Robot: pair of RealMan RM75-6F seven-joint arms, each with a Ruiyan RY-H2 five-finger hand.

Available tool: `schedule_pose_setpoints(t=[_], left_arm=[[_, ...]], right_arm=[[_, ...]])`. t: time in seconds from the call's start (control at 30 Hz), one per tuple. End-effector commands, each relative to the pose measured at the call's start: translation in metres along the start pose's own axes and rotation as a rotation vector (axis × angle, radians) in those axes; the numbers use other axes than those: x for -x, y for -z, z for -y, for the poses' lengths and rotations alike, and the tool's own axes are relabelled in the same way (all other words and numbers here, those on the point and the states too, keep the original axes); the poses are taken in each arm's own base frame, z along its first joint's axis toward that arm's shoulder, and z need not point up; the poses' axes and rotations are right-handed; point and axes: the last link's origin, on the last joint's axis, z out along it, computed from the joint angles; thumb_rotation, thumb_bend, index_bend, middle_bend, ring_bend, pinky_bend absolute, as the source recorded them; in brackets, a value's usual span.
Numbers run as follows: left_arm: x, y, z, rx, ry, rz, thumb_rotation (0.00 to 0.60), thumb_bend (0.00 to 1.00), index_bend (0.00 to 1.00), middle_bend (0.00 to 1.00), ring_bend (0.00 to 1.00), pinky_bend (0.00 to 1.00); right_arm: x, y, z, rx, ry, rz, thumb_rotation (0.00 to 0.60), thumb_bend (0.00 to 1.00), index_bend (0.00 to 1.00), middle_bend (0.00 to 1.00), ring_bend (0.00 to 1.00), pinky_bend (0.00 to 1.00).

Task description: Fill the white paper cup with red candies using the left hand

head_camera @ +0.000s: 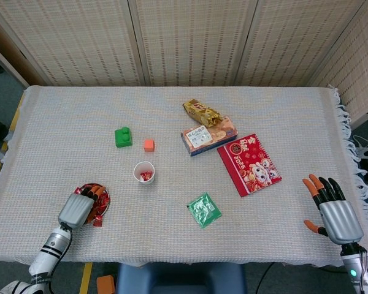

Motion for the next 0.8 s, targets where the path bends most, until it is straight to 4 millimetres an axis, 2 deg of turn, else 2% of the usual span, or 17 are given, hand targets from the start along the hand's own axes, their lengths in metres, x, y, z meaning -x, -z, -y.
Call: schedule_pose_setpoints(t=[0.03, 0.37, 0.8], left_arm=[[0.0013, -0.0021, 0.0034, -0.018, -0.004, 0.031, 0.600, 0.38, 0.16, 0.16, 0.20, 0.94], [0.0017, -0.0061, 0.0057, -0.032, -0.016, 0.030, 0.600, 0.38, 0.34, 0.30, 0.41, 0.97], [0.0023, -0.0091, 0.0040, -0.012, -0.018, 0.010, 0.600, 0.39, 0.50, 0.42, 0.50, 1.00]], right_arm=[[0.0000, 0.0002, 0.0000, 0.000, 0.000, 0.001, 0.600, 0.06, 0.00, 0.00, 0.00, 0.00], [0.0000, 0.0001, 0.0003, 0.004, -0.001, 0.005, 0.600, 0.06, 0.00, 0.00, 0.00, 0.00], [0.0003, -0.0002, 0.0000, 0.013, 0.003, 0.008, 0.600, 0.06, 0.00, 0.00, 0.00, 0.00]])
